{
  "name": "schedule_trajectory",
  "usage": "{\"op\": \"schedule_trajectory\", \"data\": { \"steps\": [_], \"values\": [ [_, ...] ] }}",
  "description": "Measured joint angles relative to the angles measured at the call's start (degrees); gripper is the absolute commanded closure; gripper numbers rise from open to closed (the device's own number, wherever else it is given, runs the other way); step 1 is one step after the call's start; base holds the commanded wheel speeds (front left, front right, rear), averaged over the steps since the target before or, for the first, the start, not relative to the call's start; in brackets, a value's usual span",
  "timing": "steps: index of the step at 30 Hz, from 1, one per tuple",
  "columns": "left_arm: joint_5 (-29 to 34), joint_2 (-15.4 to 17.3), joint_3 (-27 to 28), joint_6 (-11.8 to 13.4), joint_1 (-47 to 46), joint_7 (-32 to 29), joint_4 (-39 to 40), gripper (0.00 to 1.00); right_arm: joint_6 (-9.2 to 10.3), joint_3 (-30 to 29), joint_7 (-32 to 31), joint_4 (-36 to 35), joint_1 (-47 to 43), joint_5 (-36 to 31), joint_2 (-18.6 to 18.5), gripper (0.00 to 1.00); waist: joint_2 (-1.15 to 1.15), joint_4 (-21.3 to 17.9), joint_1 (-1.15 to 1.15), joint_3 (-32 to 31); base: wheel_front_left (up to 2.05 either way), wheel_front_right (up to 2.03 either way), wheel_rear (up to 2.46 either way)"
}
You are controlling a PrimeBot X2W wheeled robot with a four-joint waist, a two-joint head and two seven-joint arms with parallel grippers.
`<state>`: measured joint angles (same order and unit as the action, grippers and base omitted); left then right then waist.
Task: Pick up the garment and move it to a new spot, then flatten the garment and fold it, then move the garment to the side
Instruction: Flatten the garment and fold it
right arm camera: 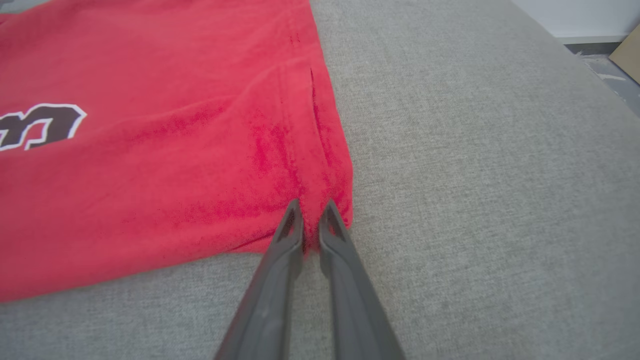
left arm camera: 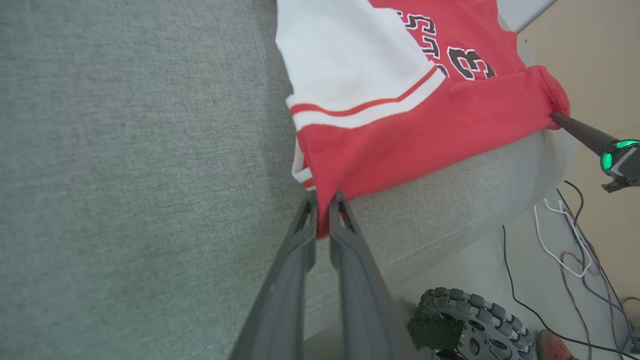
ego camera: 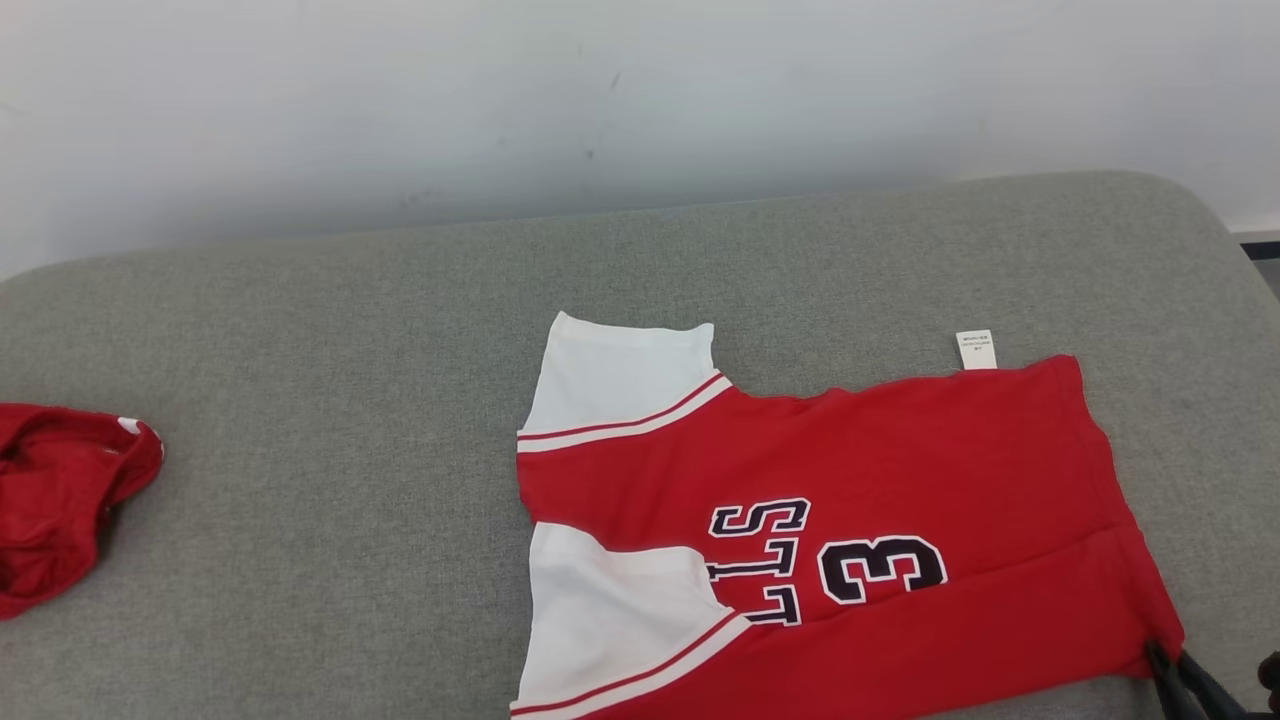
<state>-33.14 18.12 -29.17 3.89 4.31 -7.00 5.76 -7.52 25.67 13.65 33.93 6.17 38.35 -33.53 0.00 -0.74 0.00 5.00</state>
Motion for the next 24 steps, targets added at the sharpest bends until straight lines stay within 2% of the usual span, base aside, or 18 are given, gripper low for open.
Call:
{"op": "schedule_trajectory", "data": {
  "steps": [1, 2, 3, 4, 5, 11, 16, 19, 24],
  "values": [
    [0.03, -0.14, -0.16, 0.07, -0.05, 0.02, -0.33, 0.75, 0.0, -0.16, 0.04, -0.34, -0.15, 0.1, -0.19, 0.19, 0.0, -0.02, 0.0, -0.18, 0.0, 0.0, 0.0],
    [0.09, -0.27, -0.25, 0.23, -0.07, 0.09, -0.58, 0.63, 0.0, -0.47, 0.15, -0.7, -0.41, 0.13, -0.43, 0.0, 0.0, -0.05, 0.0, -0.36, 0.0, 0.0, 0.0],
    [0.09, -0.37, -0.3, 0.24, -0.07, 0.19, -0.83, 0.55, 0.0, -0.8, 0.45, -1.29, -0.77, 0.14, -0.73, 0.0, 0.0, -0.09, 0.0, -0.57, 0.0, 0.0, 0.0],
    [0.08, -0.52, -0.27, 0.35, -0.07, 0.3, -0.99, 0.24, 0.0, -1.33, 0.54, -1.76, -0.94, 0.14, -0.92, 0.0, 0.0, -0.15, 0.0, -0.79, 0.0, 0.0, 0.0],
    [0.08, -0.64, -0.26, 0.66, -0.05, 0.55, -1.03, 0.02, 0.0, -1.99, 0.63, -2.37, -1.02, 0.08, -1.14, 0.0, 0.0, -0.22, 0.0, -1.02, 0.0, 0.0, 0.0],
    [0.14, -1.02, 1.38, 2.87, 0.08, 2.03, 0.62, 0.0, 0.0, -6.98, 1.24, -8.36, -1.88, -2.71, -1.59, 0.0, 0.0, -1.04, 0.0, -2.44, 0.0, 0.0, 0.0],
    [-0.09, -0.26, 4.55, 3.75, -2.86, 2.48, 2.27, 0.0, 0.0, -10.4, 1.32, -13.68, -2.2, -6.45, 0.77, 0.0, 0.0, -2.17, 0.0, -3.15, 0.0, 0.0, 0.0],
    [-0.94, 0.35, 6.14, 2.88, -7.74, 0.82, 2.15, 0.0, 0.0, -10.93, 1.32, -14.81, -2.3, -8.18, 2.21, 0.0, 0.0, -2.73, -0.01, -2.82, 0.0, 0.0, 0.0],
    [-3.31, 2.09, 8.06, -0.04, -20.22, -4.74, -2.33, 0.0, 0.0, -10.8, 1.32, -16.27, -0.75, -10.23, 3.89, 0.0, 0.0, -3.31, 0.0, -0.46, 0.0, 0.0, 0.0]
  ]
}}
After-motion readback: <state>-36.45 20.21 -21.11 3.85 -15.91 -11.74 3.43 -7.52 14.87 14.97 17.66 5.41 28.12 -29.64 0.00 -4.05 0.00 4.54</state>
